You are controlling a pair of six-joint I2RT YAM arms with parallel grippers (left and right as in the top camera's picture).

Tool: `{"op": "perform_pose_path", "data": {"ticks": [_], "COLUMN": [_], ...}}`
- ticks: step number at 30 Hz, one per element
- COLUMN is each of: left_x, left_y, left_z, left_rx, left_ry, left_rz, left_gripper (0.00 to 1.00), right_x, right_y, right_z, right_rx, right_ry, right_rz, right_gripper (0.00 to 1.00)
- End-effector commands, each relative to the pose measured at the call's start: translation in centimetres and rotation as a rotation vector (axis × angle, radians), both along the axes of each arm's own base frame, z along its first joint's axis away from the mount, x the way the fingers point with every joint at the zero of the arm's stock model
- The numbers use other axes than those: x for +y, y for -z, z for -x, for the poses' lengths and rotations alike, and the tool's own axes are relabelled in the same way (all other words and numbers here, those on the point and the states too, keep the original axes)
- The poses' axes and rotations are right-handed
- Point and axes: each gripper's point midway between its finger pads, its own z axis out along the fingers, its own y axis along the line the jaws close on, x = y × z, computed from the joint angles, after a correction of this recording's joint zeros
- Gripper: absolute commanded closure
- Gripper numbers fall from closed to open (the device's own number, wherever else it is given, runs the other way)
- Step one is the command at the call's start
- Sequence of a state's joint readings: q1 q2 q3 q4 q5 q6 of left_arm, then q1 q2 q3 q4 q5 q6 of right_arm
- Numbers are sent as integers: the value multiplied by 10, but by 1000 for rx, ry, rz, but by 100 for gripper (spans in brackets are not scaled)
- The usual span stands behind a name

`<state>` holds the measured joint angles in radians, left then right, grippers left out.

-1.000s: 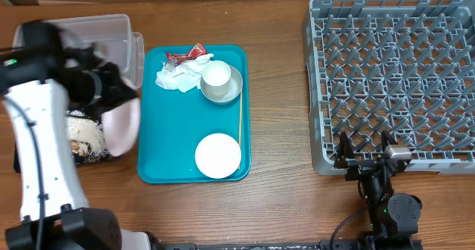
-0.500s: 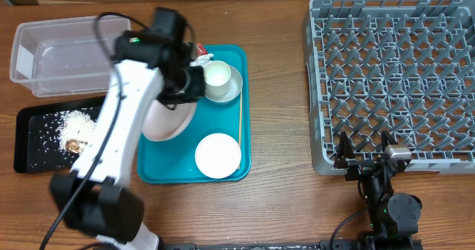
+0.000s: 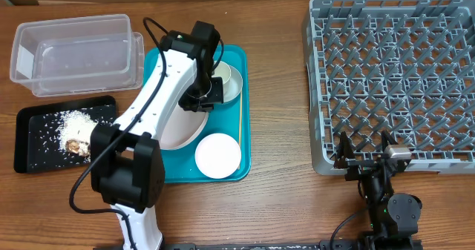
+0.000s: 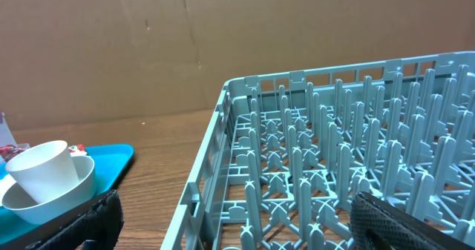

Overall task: Sort waste into correct bins and load items into the dishwasher
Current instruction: 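Return the emptied pink plate to the teal tray and release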

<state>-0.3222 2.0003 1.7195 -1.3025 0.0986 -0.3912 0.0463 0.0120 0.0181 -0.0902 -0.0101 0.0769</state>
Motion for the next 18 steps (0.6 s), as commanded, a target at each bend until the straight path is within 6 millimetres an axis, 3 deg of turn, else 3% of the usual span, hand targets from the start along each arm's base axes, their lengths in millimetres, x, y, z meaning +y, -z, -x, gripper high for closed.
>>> {"op": "perform_pose_path", "data": {"ticks": [1,5,11,12,18], "left_x": [0,-1,0,1,6], "left_y": [8,9,9,9,5], "left_z": [-4,-5,-4,-4,-2], "left_rx": [9,10,12,15,27], "left_ry": [-14,-14,-13,-15,-21], "left_rz": [-25,-25,-26,-27,-30], "left_gripper": [96,95,83,78,78], "right_x": [-2,-2,-2,-2,-2], "right_y": [1,1,1,1,1], "right_z": [0,0,0,0,0], "right_rx": [-5,-5,-5,-6,-5], "right_ry": [10,10,10,10,10], "right_rz": [6,6,6,6,6], "right_gripper": [0,0,0,0,0]}}
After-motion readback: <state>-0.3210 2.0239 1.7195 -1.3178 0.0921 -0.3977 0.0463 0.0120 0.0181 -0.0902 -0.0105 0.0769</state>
